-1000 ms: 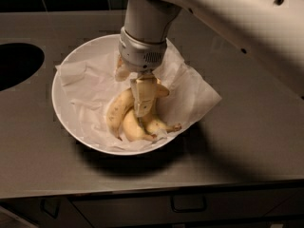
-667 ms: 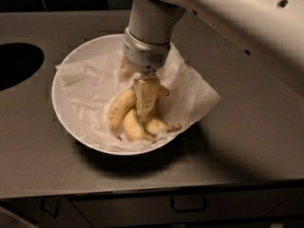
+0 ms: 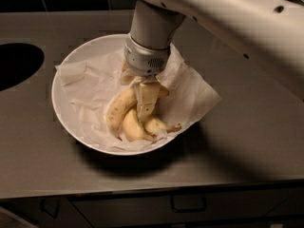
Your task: Pick banana from white bowl
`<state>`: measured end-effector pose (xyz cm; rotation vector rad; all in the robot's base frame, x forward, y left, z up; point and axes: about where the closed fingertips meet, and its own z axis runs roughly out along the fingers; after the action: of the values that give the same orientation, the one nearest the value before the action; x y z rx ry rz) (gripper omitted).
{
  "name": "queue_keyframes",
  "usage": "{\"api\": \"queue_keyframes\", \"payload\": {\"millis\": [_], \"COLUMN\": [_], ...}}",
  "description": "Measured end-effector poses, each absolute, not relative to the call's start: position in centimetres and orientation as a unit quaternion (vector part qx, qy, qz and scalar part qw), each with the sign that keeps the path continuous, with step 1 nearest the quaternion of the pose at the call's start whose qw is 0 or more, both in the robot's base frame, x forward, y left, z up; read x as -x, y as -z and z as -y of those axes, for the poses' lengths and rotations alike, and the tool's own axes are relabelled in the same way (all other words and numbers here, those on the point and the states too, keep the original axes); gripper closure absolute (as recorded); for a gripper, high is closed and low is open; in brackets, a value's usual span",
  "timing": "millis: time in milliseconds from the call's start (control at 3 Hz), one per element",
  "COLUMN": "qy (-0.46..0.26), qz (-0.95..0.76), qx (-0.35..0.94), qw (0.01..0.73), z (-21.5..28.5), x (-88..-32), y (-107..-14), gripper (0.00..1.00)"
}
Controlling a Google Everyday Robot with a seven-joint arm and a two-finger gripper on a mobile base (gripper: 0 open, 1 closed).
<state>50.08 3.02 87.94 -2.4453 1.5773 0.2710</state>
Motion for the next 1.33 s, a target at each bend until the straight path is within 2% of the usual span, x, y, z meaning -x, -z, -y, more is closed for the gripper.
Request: {"api": "queue_keyframes", "payload": {"millis": [333, 1000, 1333], "qy": [-0.094, -0.094, -0.094], "qz": [-0.537, -0.537, -0.537], "qx": [0.831, 0.831, 0.831], "qw": [0.112, 0.112, 0.112], "z": [-3.3, -3.3, -3.3], "x": [-50.17, -50.17, -50.17], "y": [-87.51, -87.51, -87.51], "gripper": [0.48, 0.95, 1.0]}}
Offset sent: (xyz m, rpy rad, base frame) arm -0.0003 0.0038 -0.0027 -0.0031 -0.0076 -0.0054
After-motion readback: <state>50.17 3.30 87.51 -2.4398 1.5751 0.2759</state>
